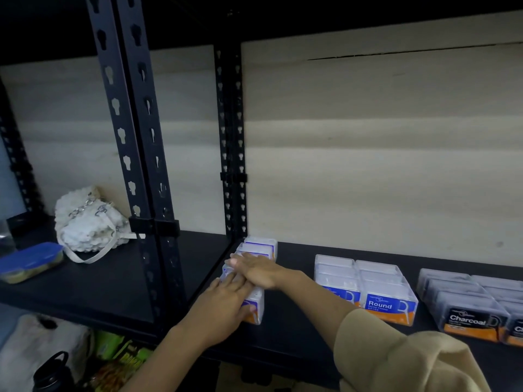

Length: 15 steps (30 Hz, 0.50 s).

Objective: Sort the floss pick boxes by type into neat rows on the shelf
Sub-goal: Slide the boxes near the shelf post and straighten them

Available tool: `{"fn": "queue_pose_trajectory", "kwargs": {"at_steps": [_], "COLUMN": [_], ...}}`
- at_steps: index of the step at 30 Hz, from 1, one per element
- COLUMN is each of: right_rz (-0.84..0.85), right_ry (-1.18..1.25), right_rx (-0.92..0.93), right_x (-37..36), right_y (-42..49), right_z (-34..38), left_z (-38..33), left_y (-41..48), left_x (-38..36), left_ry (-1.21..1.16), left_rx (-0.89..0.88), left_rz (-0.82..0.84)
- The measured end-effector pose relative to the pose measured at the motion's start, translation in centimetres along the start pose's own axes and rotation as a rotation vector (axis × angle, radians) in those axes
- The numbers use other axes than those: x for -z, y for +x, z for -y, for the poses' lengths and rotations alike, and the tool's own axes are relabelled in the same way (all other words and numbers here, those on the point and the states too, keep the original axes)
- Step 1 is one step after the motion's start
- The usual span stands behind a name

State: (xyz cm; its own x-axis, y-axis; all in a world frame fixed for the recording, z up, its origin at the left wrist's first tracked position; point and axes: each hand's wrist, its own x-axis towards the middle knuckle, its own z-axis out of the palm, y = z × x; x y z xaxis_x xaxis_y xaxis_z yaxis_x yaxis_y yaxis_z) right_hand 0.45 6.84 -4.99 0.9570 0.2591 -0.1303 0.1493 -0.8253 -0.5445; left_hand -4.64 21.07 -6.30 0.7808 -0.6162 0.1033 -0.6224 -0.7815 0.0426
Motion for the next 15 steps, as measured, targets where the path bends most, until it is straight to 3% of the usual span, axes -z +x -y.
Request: {"fn": "queue_pose_trajectory", "kwargs": {"at_steps": [5, 10, 15], "right_rz": [-0.01, -0.01, -0.027], "right_ry": [-0.021, -0.256, -0.337], "right_rx": [0.065, 0.109, 0.126], "right_x": [0.6, 1.7, 2.4], "right_y": [-1.2, -3.0, -4.3], "right_z": [-1.4, -3.0, -4.3], "left_z": [0.0, 0.5, 0.5], "left_y": [-0.1, 0.2, 0.6], "left_x": [0.3, 0.6, 0.9], "left_ry": [0.033, 0.073, 0.106], "left_rx": [0.038, 0.043, 0.084], "left_rz": [0.069, 0.107, 0.157]}}
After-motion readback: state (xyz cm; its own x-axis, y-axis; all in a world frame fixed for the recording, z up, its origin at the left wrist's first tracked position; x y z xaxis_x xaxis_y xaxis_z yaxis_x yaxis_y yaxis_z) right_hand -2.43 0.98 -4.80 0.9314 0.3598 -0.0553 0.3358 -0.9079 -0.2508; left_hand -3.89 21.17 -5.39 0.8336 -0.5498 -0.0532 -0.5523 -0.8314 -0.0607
